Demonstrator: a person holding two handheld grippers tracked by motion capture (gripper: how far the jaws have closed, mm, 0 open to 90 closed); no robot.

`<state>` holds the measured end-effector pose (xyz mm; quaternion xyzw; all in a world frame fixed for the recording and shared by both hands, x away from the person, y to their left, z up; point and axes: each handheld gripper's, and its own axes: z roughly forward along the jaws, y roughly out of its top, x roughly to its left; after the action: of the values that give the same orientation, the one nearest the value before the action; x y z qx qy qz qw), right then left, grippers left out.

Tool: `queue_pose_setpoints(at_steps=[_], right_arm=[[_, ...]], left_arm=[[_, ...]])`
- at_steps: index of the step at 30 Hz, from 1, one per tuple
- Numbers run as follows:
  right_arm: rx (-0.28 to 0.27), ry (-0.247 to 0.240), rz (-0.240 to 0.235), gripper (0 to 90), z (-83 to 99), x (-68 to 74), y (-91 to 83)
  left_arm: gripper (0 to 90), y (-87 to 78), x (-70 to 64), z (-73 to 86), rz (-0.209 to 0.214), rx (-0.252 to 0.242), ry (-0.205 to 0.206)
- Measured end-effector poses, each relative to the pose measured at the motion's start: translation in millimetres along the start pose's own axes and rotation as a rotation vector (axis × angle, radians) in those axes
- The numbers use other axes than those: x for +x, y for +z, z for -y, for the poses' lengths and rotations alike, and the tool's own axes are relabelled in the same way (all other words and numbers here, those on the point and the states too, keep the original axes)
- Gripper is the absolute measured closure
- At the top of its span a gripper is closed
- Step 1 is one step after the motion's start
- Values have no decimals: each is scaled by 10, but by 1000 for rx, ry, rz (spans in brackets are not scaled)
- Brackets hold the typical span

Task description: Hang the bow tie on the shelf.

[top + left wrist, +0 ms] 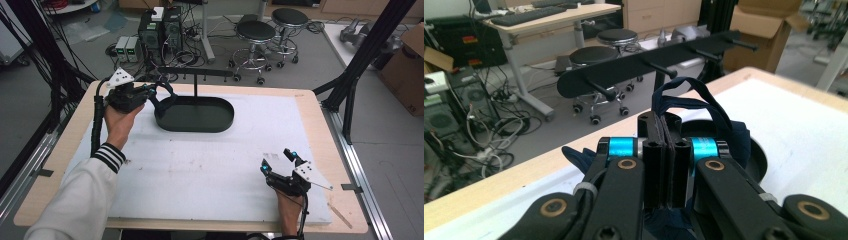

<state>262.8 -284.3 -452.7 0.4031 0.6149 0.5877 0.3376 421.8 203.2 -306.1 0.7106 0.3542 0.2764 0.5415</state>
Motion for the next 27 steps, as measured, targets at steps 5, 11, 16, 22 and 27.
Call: queue_pose_setpoints(at_steps=[5, 11, 16, 22, 27], right_arm=[[2, -4, 0, 107, 1, 4, -1], [1, -5, 3, 106, 0, 2, 1], [4, -4, 4, 106, 0, 5, 0], [2, -6, 4, 106, 0, 1, 2], [1, -5, 3, 106, 1, 0, 2]], left_arm=[[882, 67, 75, -76, -22, -8, -6], [882, 145, 212, -222, -46, -27, -41], [882, 237, 262, -280, -69, -25, -30], [882, 366, 311, -228, -101, -5, -17], [882, 435, 362, -156, -123, 18, -28]])
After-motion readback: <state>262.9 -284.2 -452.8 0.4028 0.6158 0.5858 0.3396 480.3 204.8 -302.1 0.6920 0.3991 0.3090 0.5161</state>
